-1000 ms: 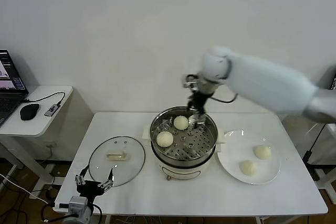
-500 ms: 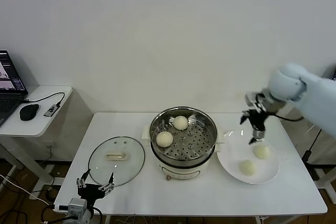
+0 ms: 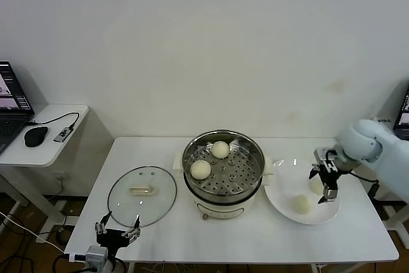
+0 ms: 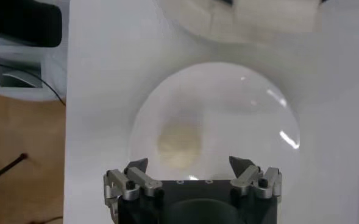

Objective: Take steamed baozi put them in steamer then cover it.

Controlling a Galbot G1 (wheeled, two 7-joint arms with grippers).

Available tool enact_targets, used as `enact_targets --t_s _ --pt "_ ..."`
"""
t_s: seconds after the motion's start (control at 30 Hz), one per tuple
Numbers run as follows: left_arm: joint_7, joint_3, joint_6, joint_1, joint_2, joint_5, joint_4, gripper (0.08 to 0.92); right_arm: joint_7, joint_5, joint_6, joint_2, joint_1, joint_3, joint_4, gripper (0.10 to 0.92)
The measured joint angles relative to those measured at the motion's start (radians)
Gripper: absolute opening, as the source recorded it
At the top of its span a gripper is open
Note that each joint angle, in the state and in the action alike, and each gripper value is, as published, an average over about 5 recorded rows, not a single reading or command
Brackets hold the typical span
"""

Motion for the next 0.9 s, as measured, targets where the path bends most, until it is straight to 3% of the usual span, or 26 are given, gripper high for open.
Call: enact_targets --t_s 0.9 --pt "0.004 0.010 -0.002 -0.006 -0.009 0.016 0.029 0.823 0.093 -0.090 0.018 0.107 -0.168 0.091 -0.099 0.823"
